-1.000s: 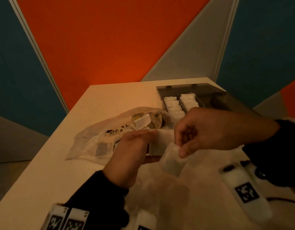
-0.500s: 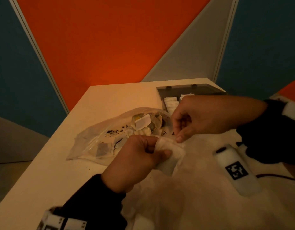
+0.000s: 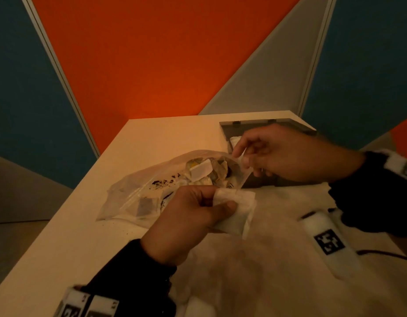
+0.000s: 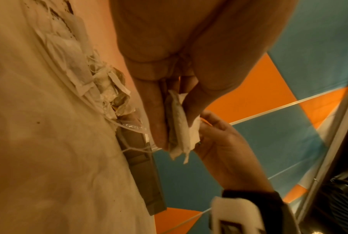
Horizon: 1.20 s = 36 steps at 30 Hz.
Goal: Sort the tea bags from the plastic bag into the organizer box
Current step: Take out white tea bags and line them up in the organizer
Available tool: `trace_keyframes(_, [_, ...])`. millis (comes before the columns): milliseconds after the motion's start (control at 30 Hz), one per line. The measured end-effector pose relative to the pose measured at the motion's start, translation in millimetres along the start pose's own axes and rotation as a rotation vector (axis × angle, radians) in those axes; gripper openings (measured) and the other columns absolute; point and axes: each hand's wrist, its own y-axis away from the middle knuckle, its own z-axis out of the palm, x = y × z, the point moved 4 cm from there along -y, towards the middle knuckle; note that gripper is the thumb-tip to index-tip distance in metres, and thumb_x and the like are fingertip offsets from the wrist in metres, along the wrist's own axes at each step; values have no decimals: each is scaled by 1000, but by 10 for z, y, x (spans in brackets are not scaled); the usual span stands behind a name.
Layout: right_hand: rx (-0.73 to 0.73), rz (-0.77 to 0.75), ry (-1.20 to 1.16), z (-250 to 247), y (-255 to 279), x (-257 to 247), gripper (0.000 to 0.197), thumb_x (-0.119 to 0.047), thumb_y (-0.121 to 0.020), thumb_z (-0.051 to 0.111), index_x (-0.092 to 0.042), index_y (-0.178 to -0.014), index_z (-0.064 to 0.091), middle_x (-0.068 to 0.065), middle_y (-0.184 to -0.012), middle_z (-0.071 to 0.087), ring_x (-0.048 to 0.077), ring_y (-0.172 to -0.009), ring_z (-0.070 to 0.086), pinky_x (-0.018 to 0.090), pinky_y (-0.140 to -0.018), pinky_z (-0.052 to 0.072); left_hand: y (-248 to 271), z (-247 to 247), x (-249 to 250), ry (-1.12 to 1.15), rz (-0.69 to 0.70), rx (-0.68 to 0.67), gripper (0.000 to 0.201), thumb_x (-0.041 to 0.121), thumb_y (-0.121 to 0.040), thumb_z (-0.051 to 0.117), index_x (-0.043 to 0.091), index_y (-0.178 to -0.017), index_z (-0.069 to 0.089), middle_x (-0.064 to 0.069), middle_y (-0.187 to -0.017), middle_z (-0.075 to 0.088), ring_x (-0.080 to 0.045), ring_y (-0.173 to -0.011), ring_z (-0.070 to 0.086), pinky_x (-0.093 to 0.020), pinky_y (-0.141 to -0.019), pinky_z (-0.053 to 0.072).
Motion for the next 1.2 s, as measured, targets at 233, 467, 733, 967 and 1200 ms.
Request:
trace_keyframes(233, [-269,17,135,200,184,-67,21,-38,-81,74,-31,-102,72,-18,-88,69,-4,-82,64,18,-76,54,-7,59,97,-41,29,50,15,7,-86,66,4,-97,75,-14,-92,76,-36,-89,71,-47,-81,59])
trace_keyframes(467, [-234,6,129,58,191,25,2,-27,-83,74,-29,-83,75,-16,-78,72,0,-74,65,18,-70,51,-10,34,98,-66,19,84,8,8,-82,71,3,-87,71,-14,-83,75,-29,-79,73,-41,-73,61])
trace_keyframes(733, [65,90,218,-726,-30,300,5,-26,-87,70,-23,-84,69,-7,-87,71,9,-85,66,29,-79,52,11,-91,85,-107,-74,135,10,9,-88,64,7,-86,74,-5,-85,76,-21,-77,74,-43,-73,61])
trace_keyframes(967, [53,225,406,-786,-339,921,8,-22,-92,63,-15,-88,62,2,-92,63,22,-90,60,37,-81,51,44,-192,111,-87,-115,209,11,8,-88,64,4,-84,73,-8,-82,76,-25,-73,73,-44,-71,59])
trace_keyframes(1200, [-246,363,485,-477,-420,1219,6,-20,-96,58,-15,-92,60,-2,-82,57,11,-72,51,22,-63,42,47,-318,164,-50,-99,264,14,5,-90,60,1,-87,73,-10,-80,75,-25,-69,72,-38,-66,60])
